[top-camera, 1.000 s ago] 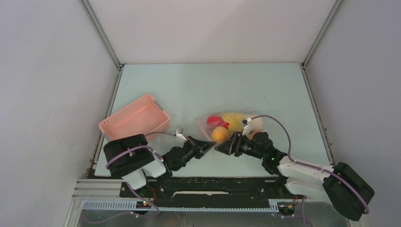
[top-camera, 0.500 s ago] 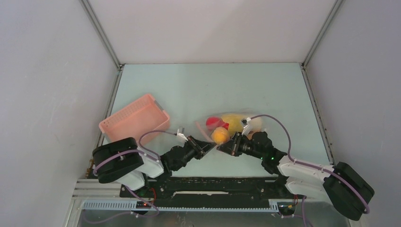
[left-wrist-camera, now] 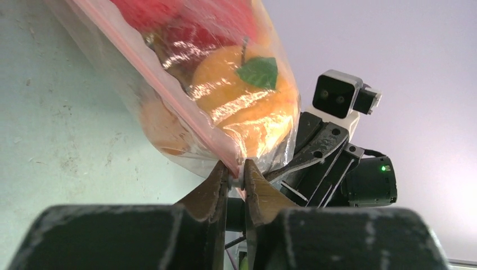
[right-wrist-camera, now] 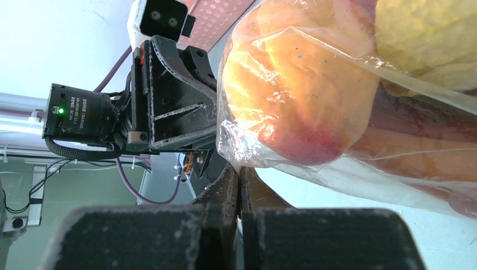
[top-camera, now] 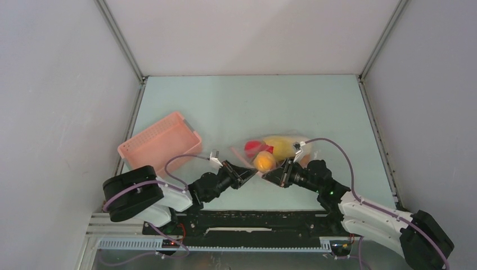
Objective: Open the zip-top bag and remove the fake food
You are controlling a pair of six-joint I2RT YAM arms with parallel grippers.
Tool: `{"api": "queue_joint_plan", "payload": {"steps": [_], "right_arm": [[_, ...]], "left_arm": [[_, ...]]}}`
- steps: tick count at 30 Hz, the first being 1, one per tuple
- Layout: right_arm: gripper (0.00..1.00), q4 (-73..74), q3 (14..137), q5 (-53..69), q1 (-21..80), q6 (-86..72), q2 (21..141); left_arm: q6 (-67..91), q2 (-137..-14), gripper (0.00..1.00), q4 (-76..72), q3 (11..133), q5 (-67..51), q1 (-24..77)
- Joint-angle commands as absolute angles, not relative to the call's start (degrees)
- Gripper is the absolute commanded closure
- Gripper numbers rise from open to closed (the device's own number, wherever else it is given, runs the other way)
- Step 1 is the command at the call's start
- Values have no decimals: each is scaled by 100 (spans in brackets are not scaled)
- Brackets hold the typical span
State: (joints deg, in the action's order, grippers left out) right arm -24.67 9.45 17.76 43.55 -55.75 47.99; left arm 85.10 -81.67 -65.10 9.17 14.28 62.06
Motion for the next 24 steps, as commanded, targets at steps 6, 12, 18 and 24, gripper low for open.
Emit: {"api": "queue_joint_plan", "payload": {"steps": [6, 12, 18, 24], "right_arm": [[100, -2470, 859, 1860, 4176, -5549, 4638], [100, -2691, 900, 1891, 4162, -5617, 4824], [100, -2903, 932, 1931, 4151, -5655, 5032], [100, -3026, 956, 1959, 4148, -5691, 5123]], "left_arm": [[8382, -8057, 67, -6253, 778, 1812, 5838], [8306, -7631, 54, -5700, 793, 1808, 5890], [8173, -7358, 51, -4938, 1098, 1824, 6117], [8362, -7762, 52, -5244, 1137, 1767, 6247]]}}
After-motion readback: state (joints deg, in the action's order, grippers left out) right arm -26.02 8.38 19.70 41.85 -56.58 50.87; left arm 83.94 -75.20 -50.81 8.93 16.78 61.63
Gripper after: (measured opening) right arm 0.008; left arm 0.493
